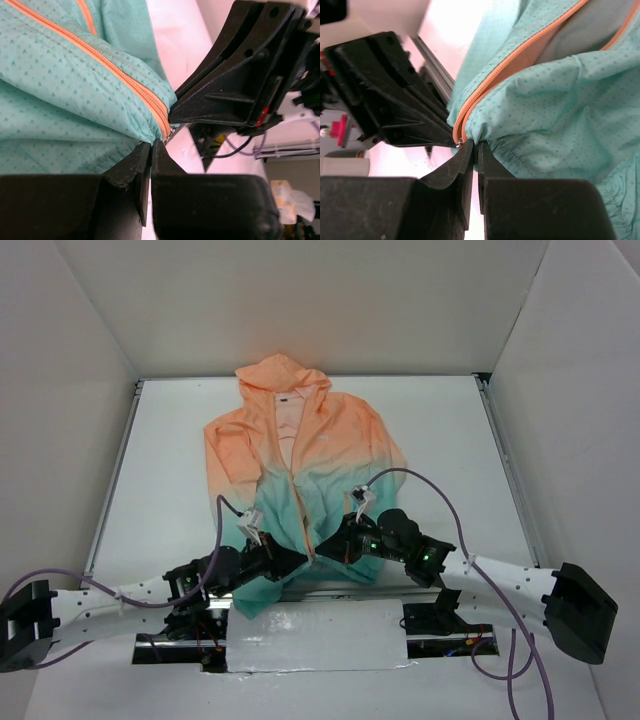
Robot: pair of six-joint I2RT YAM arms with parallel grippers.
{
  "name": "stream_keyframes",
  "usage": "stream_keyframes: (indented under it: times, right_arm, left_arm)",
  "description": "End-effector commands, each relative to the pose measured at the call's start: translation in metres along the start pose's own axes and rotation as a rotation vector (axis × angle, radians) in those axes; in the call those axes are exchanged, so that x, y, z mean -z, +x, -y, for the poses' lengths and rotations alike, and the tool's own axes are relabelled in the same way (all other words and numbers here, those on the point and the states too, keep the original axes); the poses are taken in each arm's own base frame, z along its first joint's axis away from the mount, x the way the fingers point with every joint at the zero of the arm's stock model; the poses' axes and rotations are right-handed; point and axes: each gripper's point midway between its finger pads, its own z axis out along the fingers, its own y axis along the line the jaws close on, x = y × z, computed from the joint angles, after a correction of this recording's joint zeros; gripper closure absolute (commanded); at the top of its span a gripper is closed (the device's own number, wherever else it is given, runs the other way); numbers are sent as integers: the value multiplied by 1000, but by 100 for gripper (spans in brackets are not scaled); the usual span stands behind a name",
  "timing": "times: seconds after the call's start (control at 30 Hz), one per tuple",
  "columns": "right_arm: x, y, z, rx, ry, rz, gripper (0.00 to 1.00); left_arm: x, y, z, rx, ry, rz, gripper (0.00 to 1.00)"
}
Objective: Zip up the jacket
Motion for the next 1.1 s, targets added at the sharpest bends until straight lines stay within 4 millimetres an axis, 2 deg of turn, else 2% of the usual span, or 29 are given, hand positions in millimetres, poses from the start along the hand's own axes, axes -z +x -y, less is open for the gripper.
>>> stream_keyframes:
  times: [0.0, 0.07, 0.2, 0.23, 0.3, 0.33, 0.43, 0.47, 0.5, 0.67, 0.83, 0.9, 0.93, 1.07]
  right_arm:
    - [-10, -23, -6, 21, 21, 48, 100]
    - [-11, -16, 0, -6, 35, 34, 100]
    - [-9, -17, 9, -54, 88, 50, 100]
    - [-8, -15, 17, -70, 134, 43, 100]
    - [-7, -21, 15, -92, 157, 50, 100]
    - [-4, -22, 22, -108, 202, 54, 100]
    - [-3, -25, 28, -117, 237, 57, 100]
    - [-6, -25, 34, -119, 270, 49, 100]
    - [-7, -22, 39, -114, 289, 29, 100]
    - [-18, 3, 54, -157, 317, -58, 100]
    - [-16, 10, 63, -146, 336, -64, 99]
    - [-17, 13, 62, -135, 325, -84, 95]
    - [-18, 16, 62, -131, 321, -98, 90]
    - [-21, 27, 59, -123, 280, -151, 84]
  left_arm:
    - [1, 23, 0, -62, 33, -107, 100]
    - [0, 26, -8, -69, 4, -113, 100]
    - [-2, 35, -18, -129, -40, -169, 100]
    - [-2, 35, -21, -139, -54, -170, 100]
    - [0, 40, -26, -150, -65, -192, 100]
    - [0, 42, -29, -149, -71, -199, 100]
    - [0, 46, -39, -156, -129, -221, 100]
    - [0, 52, -53, -167, -189, -250, 100]
    - [-1, 54, -56, -176, -204, -263, 100]
    - [-10, 69, -55, -162, -170, -309, 100]
    - [-6, 71, -61, -149, -178, -300, 100]
    - [-6, 70, -63, -157, -187, -299, 100]
    - [-6, 72, -64, -160, -188, -306, 100]
    - [-10, 78, -58, -167, -137, -324, 100]
